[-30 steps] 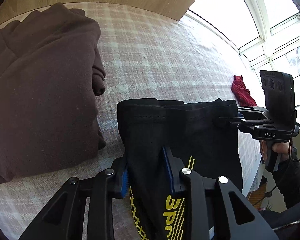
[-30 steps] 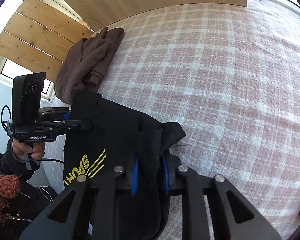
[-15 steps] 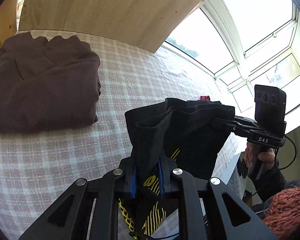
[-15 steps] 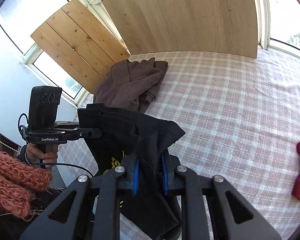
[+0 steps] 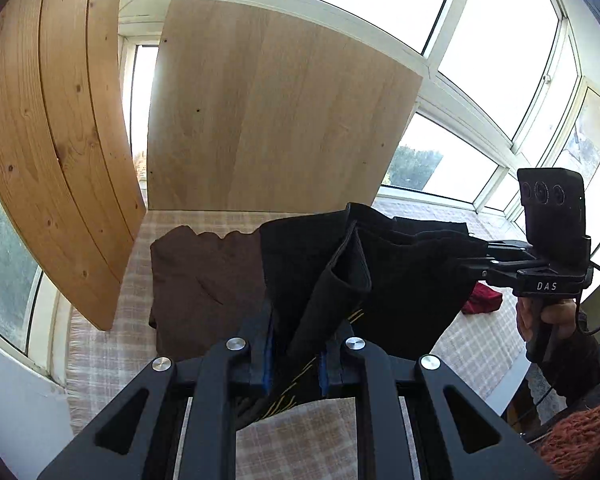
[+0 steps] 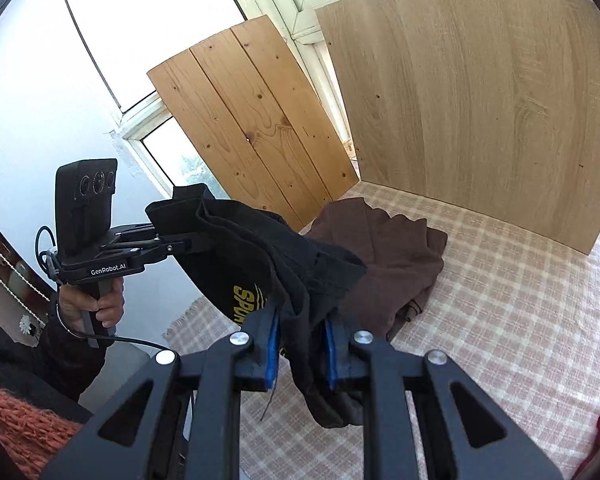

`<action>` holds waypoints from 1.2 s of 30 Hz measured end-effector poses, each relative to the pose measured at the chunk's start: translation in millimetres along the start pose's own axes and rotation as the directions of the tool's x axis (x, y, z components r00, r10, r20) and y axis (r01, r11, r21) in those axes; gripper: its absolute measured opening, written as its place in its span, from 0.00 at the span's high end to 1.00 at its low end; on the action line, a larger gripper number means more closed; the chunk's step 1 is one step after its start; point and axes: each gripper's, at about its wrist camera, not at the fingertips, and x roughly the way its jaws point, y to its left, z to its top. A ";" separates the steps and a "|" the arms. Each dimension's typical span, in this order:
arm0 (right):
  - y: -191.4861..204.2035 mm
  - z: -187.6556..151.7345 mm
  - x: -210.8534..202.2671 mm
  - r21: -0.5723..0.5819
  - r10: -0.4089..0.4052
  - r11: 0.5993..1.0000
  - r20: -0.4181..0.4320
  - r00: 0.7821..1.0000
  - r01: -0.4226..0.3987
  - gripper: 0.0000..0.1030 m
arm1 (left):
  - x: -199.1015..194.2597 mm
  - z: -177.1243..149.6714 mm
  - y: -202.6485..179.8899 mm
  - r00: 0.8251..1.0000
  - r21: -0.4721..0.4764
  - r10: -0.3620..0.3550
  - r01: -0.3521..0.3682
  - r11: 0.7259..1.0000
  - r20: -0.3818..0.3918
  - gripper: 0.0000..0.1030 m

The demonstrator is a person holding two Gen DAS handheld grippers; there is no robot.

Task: Fold clothes
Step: 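Lift the trouser bundle with both grippers and lay it on the brown garment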

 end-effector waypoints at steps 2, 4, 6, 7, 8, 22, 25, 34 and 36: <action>-20.1 19.8 34.6 0.023 -0.013 1.000 -0.024 1.000 0.014 0.83 | 28.2 16.9 21.6 0.999 0.005 0.044 -0.044 0.999 -0.015 0.86; -41.6 38.5 70.6 0.043 -0.033 0.998 -0.051 0.998 0.035 0.83 | 62.9 31.3 44.7 0.995 0.005 0.086 -0.086 0.996 -0.042 0.86; -65.5 52.8 110.4 0.049 -0.084 0.995 -0.094 0.992 0.089 0.83 | 103.6 40.4 65.1 0.988 0.012 0.124 -0.124 0.992 -0.092 0.86; -75.9 58.1 130.9 0.039 -0.126 0.991 -0.123 0.984 0.131 0.83 | 124.6 44.2 74.8 0.983 0.017 0.143 -0.142 0.990 -0.119 0.86; -86.4 61.8 151.2 0.035 -0.156 0.986 -0.155 0.976 0.163 0.83 | 144.8 47.3 84.7 0.977 0.009 0.154 -0.155 0.988 -0.148 0.86; -142.4 66.9 228.4 0.048 -0.221 0.968 -0.307 0.926 0.247 0.74 | 229.8 51.8 129.7 0.910 -0.006 0.222 -0.239 0.971 -0.350 0.65; -144.1 68.9 223.1 0.032 -0.268 0.956 -0.311 0.912 0.292 0.58 | 226.2 55.2 133.3 0.905 -0.010 0.260 -0.280 0.960 -0.337 0.48; -130.8 90.4 153.1 0.040 -0.383 0.919 -0.132 0.914 0.391 0.58 | 182.9 80.2 119.1 0.897 0.058 0.384 -0.380 0.923 -0.221 0.50; -119.8 89.8 147.9 0.055 -0.298 0.950 -0.127 0.946 0.306 0.59 | 167.6 84.8 110.2 0.911 0.064 0.368 -0.363 0.930 -0.187 0.50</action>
